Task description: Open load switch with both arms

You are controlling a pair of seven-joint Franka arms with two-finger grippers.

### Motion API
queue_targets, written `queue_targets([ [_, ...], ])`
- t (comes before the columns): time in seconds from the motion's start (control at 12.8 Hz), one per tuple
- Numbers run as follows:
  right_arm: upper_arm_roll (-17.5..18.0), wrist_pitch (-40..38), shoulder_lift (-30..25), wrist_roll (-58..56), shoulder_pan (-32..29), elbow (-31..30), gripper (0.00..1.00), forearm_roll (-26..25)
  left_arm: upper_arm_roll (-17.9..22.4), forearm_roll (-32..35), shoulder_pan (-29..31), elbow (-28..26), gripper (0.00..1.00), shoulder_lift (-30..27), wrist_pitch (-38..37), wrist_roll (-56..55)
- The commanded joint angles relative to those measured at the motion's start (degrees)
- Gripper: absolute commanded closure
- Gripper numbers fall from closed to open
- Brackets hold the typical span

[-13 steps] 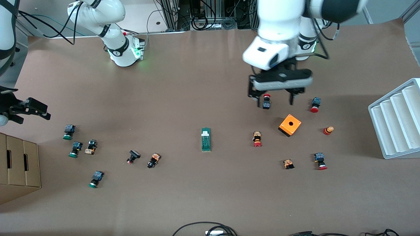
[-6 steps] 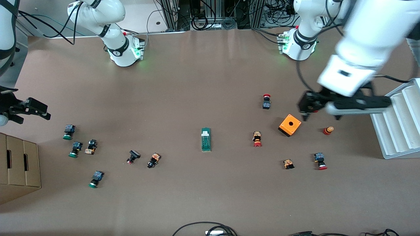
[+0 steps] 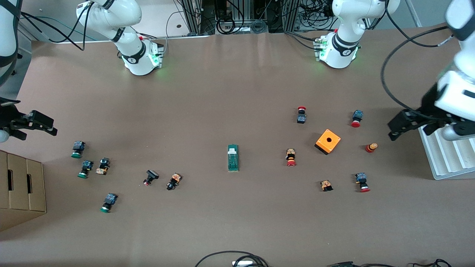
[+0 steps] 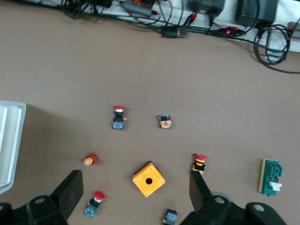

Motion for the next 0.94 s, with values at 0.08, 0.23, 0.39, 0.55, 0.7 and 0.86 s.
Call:
queue_targets([
  [0.08, -0.2, 0.2, 0.3, 0.0, 0.6, 0.9, 0.00, -1.3, 6.8, -4.9, 0.2, 0.3, 0.00, -0.3, -3.9, 9.0],
  [0.23, -0.2, 0.2, 0.3, 0.0, 0.6, 0.9, 0.00, -1.4, 7.6, -4.8, 0.2, 0.3, 0.00, -0.5, -5.1, 9.2],
  [0.39, -0.2, 0.2, 0.3, 0.1, 0.6, 0.9, 0.00, -1.3, 7.6, -4.0, 0.1, 0.3, 0.00, -0.4, -6.6, 9.2],
  [0.55, -0.2, 0.2, 0.3, 0.1, 0.6, 0.9, 0.00, -1.3, 7.6, -3.9, 0.1, 0.0, 0.00, -0.1, -8.2, 9.0],
  [0.7, -0.2, 0.2, 0.4, 0.0, 0.6, 0.9, 0.00, -1.3, 7.6, -3.6, 0.1, -0.6, 0.00, 0.6, -8.3, 9.0],
  [0.86, -0.2, 0.2, 0.3, 0.0, 0.6, 0.9, 0.00, -1.3, 7.6, -3.5, 0.2, -0.5, 0.00, 1.4, -8.8, 9.3],
])
